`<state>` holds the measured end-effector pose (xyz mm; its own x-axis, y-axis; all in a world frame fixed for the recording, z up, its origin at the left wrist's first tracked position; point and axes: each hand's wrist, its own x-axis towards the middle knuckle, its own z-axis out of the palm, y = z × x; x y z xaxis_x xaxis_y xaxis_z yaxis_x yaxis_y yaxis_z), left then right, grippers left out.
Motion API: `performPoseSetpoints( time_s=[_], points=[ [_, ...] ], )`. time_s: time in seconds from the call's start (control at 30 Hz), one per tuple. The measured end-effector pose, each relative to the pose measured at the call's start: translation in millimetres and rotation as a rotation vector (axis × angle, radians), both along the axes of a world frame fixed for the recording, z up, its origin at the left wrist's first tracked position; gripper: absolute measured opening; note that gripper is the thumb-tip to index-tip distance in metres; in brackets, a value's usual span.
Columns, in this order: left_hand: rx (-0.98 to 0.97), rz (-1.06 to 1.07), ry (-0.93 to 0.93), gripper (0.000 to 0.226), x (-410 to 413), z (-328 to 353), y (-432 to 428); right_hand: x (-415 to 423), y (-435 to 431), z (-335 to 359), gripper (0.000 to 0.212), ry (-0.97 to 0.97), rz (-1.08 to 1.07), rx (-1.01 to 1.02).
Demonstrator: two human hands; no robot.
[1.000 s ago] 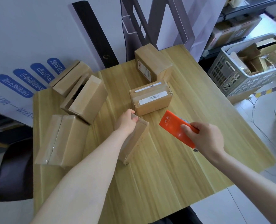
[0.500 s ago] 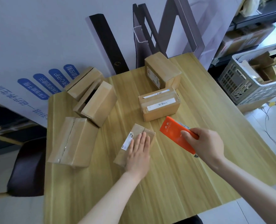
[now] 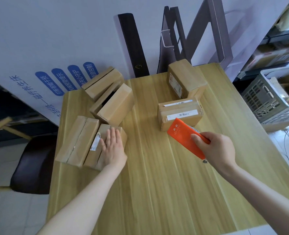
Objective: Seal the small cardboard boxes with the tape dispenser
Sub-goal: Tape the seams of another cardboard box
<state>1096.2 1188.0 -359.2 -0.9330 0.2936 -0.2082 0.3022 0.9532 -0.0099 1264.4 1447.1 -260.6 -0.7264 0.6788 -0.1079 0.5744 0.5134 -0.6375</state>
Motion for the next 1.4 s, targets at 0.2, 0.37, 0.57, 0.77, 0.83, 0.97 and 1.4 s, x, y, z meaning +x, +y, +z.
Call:
performPoseSetpoints(
  time_s=[0.2,0.37,0.57,0.77,0.83,0.97,1.4],
  points=[
    [0.316,-0.361,-0.078,0.077,-11,25,134,-2,24,4,0.032,0.017,-0.078,0.011],
    [0.174,-0.537,-0.205,0.085,-37,29,235,6,43,7,0.033,0.049,-0.132,0.019],
    [0.018,-0.58,-0.183,0.096,-39,-1,226,16,58,3,0.029,0.104,-0.148,-0.032],
    [0.07,-0.731,-0.217,0.099,17,-3,148,20,51,6,0.017,0.13,-0.086,-0.123],
    [0.05,-0.767,-0.225,0.098,45,-4,111,23,45,5,0.016,0.121,-0.053,-0.136],
    [0.0,-0.787,-0.245,0.095,81,-3,60,30,30,1,0.014,0.096,0.019,-0.183],
    [1.276,0.383,-0.658,0.056,80,64,55,42,5,21,0.012,0.12,0.221,-0.21]
  ],
)
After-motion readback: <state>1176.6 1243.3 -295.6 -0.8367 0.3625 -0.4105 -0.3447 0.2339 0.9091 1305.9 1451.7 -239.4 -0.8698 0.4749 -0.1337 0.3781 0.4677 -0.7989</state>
